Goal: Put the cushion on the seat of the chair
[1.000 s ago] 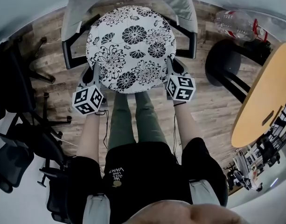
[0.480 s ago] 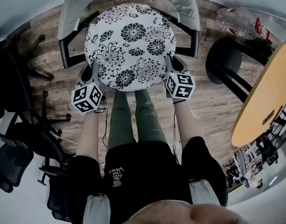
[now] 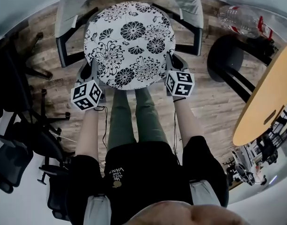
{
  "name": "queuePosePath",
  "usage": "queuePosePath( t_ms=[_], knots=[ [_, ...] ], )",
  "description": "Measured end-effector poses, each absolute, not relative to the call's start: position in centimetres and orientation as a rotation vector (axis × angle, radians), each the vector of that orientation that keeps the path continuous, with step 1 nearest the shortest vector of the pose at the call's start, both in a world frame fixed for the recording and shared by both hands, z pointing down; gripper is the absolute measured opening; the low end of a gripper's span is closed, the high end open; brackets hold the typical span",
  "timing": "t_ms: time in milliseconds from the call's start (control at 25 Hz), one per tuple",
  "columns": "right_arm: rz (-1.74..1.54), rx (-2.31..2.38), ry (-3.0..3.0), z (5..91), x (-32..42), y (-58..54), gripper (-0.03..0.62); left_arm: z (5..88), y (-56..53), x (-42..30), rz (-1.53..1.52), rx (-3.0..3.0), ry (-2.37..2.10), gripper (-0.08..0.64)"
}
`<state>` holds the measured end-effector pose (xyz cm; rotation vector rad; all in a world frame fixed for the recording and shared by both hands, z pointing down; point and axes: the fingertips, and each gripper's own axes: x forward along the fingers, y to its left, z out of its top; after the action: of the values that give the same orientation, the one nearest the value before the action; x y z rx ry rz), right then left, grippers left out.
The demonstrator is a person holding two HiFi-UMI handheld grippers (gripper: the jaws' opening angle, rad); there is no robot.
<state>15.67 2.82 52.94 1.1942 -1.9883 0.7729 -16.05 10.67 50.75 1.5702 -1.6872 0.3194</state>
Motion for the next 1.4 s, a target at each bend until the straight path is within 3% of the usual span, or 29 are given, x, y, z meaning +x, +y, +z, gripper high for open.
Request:
queuePosePath(
  t_ms=[1400],
  knots=[
    [0.841, 1.236, -1.912, 57.5, 17.1, 2.6, 0.037, 57.2, 11.5, -17.3, 0.337, 1.372, -1.722, 0.044]
  ],
)
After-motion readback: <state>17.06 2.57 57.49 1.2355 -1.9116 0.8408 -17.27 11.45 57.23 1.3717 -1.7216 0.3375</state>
